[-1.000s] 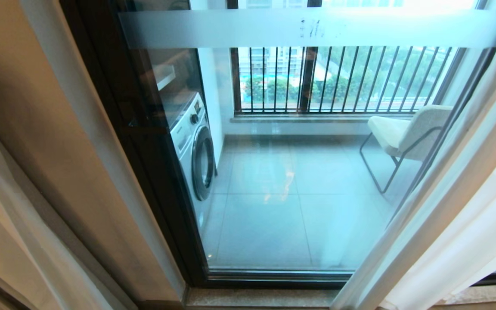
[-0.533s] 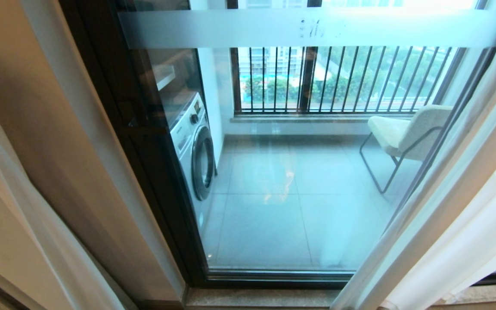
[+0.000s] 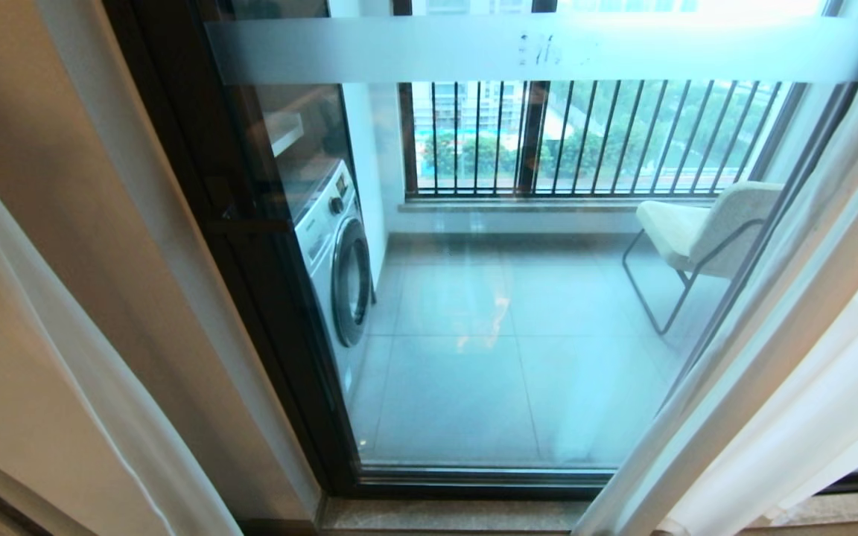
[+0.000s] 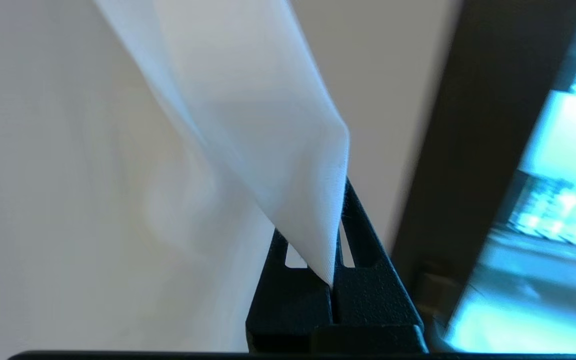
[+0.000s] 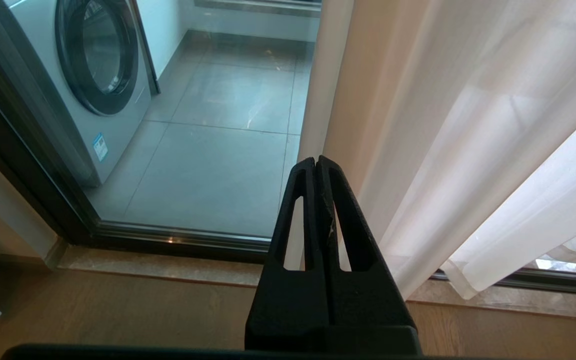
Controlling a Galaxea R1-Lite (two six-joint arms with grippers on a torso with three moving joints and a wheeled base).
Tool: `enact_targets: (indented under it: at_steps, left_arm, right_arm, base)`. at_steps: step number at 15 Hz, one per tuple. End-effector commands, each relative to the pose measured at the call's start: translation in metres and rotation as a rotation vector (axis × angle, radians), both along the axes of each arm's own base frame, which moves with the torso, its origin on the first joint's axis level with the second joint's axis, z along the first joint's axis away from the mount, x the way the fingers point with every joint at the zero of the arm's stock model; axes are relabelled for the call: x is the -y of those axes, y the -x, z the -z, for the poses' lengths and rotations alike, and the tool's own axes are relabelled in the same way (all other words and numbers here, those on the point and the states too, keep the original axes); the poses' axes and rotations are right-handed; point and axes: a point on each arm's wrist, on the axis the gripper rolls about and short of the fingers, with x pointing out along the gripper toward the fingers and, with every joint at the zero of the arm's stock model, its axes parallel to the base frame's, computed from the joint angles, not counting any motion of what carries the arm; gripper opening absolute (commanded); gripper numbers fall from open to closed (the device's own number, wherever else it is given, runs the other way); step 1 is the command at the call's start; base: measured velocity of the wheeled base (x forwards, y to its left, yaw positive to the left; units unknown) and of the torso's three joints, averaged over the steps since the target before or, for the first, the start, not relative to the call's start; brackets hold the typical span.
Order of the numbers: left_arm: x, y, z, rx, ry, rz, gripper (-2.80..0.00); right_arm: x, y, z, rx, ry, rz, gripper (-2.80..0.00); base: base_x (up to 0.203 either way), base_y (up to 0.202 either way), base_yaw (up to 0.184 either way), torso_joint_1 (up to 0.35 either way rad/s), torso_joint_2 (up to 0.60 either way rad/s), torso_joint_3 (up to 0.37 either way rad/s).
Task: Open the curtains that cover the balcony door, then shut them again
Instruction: Close the inner curtains on both sides
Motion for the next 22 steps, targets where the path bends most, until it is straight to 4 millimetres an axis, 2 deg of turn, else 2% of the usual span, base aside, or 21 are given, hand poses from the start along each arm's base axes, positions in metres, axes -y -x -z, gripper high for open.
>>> enact_targets:
  at_steps: [1,9,22]
  left_arm:
    - [0.009,0.013,-0.002,0.008,-0.024,0.08,-2.8]
    - [0.031,0.01,-0.01,0.045,-0.01,0.196,-2.8]
    - [0.036,0.008,-0.013,0.057,0.003,0.229,-2.8]
  right_arm:
    - [0.0,0.0,0.0,-0.001,0.001,-0.001,-2.8]
    - [0.0,0.0,0.0,-0.002,0.001,-0.001,-2.8]
    - [0.0,0.0,0.0,-0.001,0.001,-0.001,-2.8]
  base:
    - [0.0,0.0,0.0,0.0,0.0,0.0]
    - [0.0,0.0,0.0,0.0,0.0,0.0]
    - [0.0,0.0,0.0,0.0,0.0,0.0]
